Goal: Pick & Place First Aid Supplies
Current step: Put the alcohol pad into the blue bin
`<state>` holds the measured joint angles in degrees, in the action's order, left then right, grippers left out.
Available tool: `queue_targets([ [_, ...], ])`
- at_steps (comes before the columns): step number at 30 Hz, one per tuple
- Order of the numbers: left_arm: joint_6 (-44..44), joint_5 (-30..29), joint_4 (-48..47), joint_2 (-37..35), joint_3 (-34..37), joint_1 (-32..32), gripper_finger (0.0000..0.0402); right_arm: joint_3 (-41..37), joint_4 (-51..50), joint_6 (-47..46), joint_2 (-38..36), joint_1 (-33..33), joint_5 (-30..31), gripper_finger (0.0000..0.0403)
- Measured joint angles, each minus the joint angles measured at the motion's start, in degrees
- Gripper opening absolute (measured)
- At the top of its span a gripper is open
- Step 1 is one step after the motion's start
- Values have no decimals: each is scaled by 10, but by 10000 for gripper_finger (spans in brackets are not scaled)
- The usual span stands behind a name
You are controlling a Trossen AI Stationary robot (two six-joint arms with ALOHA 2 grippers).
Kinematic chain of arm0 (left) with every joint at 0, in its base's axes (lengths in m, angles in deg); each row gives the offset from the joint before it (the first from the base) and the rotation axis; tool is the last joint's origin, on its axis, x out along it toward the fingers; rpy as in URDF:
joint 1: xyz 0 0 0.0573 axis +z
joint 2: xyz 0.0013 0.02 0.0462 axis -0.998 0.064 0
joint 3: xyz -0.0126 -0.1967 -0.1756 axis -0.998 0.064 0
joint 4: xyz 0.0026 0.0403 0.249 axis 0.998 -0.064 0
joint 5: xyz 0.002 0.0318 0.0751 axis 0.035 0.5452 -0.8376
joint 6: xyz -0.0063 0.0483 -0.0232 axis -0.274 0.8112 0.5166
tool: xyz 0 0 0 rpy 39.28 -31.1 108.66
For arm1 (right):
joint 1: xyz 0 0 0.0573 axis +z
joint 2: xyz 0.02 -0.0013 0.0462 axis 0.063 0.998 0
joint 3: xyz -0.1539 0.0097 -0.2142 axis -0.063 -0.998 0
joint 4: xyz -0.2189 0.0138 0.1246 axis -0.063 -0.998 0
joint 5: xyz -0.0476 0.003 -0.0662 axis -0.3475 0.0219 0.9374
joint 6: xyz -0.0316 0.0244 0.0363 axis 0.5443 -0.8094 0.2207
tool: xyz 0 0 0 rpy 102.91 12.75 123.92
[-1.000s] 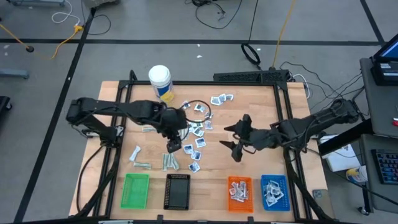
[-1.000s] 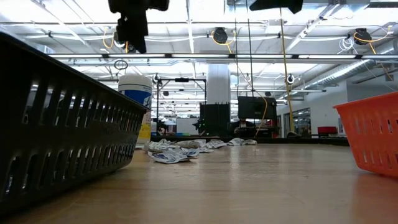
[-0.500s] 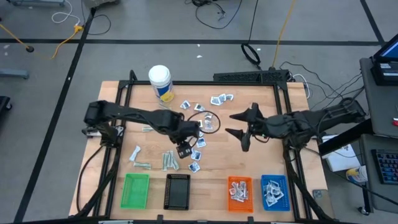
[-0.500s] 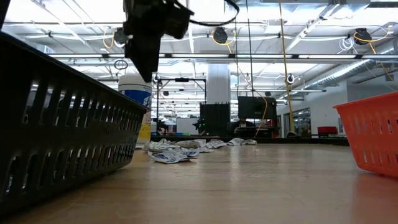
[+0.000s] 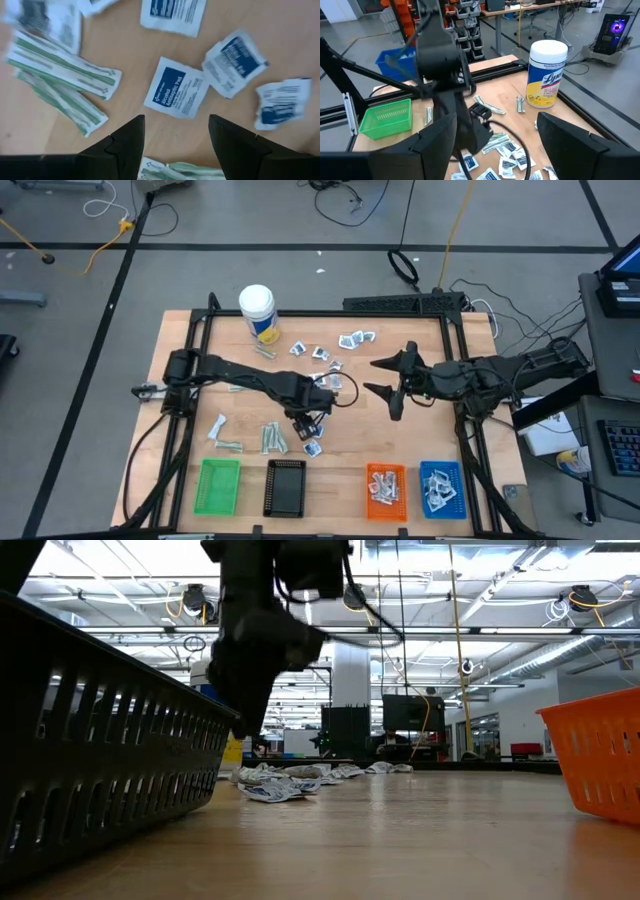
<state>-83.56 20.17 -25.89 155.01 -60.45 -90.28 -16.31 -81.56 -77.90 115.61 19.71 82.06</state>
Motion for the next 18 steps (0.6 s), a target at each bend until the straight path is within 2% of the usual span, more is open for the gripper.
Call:
queue_targets([
  [7,-13,17,1,38,0,-3,225,0,0,9,0,0,0,274],
  [18,5,0,30,56,0,-15,225,0,11,15,0,0,0,274],
])
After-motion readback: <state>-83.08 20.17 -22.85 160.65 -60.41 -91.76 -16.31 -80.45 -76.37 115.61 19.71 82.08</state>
